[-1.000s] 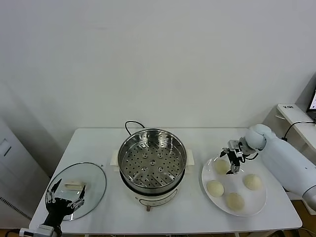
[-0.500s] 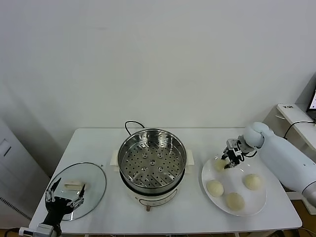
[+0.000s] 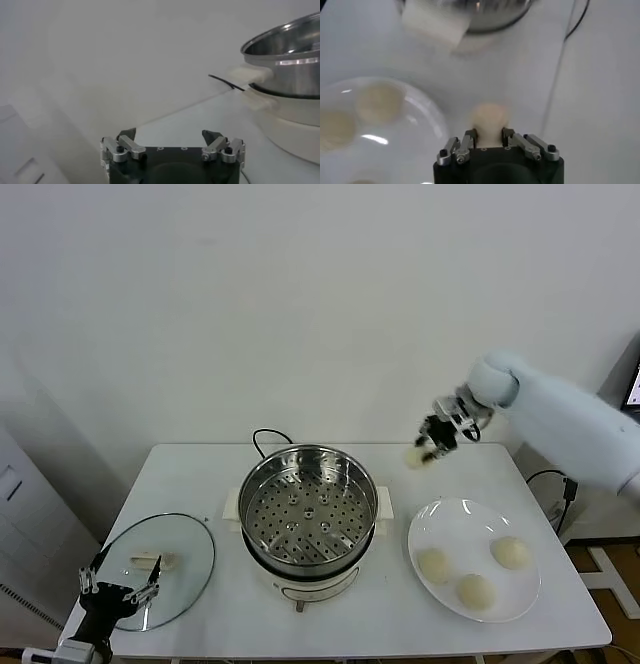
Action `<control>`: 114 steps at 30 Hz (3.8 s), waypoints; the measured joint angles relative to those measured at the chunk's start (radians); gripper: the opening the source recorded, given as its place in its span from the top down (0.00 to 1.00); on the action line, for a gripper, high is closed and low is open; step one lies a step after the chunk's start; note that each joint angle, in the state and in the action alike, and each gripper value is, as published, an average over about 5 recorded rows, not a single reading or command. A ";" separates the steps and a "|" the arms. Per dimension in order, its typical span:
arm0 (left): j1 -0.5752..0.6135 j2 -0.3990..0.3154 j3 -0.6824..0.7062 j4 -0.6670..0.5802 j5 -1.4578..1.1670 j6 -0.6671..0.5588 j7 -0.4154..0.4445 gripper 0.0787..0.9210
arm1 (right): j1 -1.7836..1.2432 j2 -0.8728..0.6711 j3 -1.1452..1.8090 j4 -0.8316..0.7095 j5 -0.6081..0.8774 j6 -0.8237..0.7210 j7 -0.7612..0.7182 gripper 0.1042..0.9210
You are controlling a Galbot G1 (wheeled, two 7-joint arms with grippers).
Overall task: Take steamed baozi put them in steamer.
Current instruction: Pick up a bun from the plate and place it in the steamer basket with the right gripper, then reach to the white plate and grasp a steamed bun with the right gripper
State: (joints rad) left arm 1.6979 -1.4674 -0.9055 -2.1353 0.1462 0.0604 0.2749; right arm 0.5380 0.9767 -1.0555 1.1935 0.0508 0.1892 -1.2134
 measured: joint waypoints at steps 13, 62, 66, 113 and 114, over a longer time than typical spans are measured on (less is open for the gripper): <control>0.005 0.010 -0.034 -0.009 -0.034 -0.001 0.003 0.12 | -0.028 0.196 -0.046 0.034 -0.151 0.190 0.016 0.71; -0.014 0.019 -0.074 0.017 -0.061 0.001 0.004 0.12 | 0.040 -0.034 -0.166 -0.157 0.282 -0.215 0.058 0.12; -0.011 0.015 -0.074 0.017 -0.059 0.001 0.004 0.12 | 0.014 -0.120 -0.198 -0.084 0.278 -0.281 0.040 0.12; 0.006 0.005 -0.063 0.007 -0.039 -0.002 0.005 0.12 | -0.409 -0.322 -0.080 0.138 0.121 -0.386 0.149 0.44; 0.005 0.005 -0.063 0.007 -0.039 -0.002 0.005 0.12 | -0.408 -0.323 -0.080 0.138 0.122 -0.386 0.149 0.47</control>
State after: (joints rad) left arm 1.7034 -1.4626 -0.9689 -2.1278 0.1069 0.0584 0.2797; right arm 0.1300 0.6541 -1.1358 1.3314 0.1729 -0.1969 -1.0644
